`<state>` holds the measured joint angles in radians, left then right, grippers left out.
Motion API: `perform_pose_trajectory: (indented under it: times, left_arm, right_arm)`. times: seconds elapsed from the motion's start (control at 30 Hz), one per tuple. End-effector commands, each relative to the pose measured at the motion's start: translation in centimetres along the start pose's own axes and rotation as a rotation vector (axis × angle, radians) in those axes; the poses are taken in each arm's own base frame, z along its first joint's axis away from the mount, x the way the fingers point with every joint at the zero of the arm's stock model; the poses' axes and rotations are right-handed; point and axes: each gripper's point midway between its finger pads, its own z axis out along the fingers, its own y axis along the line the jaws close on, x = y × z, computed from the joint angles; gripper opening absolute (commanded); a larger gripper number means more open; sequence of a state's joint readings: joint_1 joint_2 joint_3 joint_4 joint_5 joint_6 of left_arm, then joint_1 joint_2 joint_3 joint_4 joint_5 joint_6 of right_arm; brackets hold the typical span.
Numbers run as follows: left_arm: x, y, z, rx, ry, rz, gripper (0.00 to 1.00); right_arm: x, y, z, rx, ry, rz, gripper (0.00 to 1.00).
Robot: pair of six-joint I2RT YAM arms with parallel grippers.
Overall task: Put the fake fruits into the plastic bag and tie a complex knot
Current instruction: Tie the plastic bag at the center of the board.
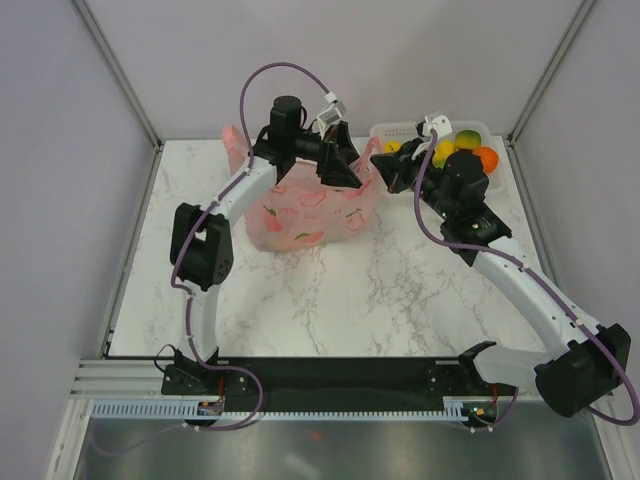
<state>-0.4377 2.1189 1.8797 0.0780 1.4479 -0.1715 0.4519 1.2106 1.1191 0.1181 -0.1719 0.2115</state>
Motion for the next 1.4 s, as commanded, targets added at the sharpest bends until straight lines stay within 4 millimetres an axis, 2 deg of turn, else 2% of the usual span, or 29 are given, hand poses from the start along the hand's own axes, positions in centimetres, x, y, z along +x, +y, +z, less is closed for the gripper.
perform_pose_trajectory:
  times: [0.0,0.13,0.27,0.43,0.6,0.8,0.87,0.9,0.93,1.0,1.2,1.27,1.37]
  left_arm:
    - [-4.1,-2.2,-0.3,-0.015,-0.022,0.127,0.74]
    - [-4.9,-2.9,-0.1,0.011,-0.027,0.075,0.74]
    - [-4.6,-2.8,0.4,0.004,-0.029,0.079,0.78]
    - [-5.2,-3.3,0.6,0.027,-0.029,0.067,0.78]
    - [-4.6,-3.8,0.9,0.035,-0.025,0.079,0.81]
    - [-3.8,-2.7,0.9,-0.038,-0.045,0.100,0.82]
    - [-4.1,-2.2,0.9,-0.085,-0.060,0.140,0.81]
    - [-3.6,-1.9,0.8,-0.107,-0.062,0.140,0.77]
    - [-4.1,-2.1,0.8,-0.130,-0.069,0.182,0.74]
    - [-4.0,-1.3,0.7,-0.191,-0.079,0.203,0.71]
    - [-4.0,-1.3,1.1,-0.273,-0.076,0.325,0.64]
    - [-3.7,-1.0,1.2,-0.299,-0.075,0.337,0.66]
    - [-3.6,-0.6,1.4,-0.312,-0.073,0.369,0.74]
  right_arm:
    - [-1.9,0.7,-0.1,-0.046,-0.059,-0.033,0.00]
    - [-1.9,0.8,0.2,-0.056,-0.053,-0.042,0.00]
    - [-1.5,0.7,0.5,-0.064,-0.039,-0.050,0.00]
    - [-1.1,0.6,0.8,-0.067,-0.026,-0.053,0.00]
    - [-1.6,0.5,1.3,-0.071,-0.031,-0.049,0.00]
    - [-2.5,1.0,1.9,-0.094,-0.043,-0.036,0.00]
    - [-2.6,1.0,2.1,-0.096,-0.044,-0.034,0.00]
    - [-2.8,1.1,2.1,-0.097,-0.048,-0.030,0.00]
    - [-2.8,1.1,2.2,-0.098,-0.047,-0.027,0.00]
    - [-2.9,1.2,2.4,-0.102,-0.051,-0.018,0.00]
    - [-3.4,1.3,2.9,-0.108,-0.074,0.012,0.00]
    - [-3.4,1.6,3.0,-0.123,-0.077,0.029,0.00]
    - [-3.6,1.8,3.1,-0.138,-0.091,0.046,0.00]
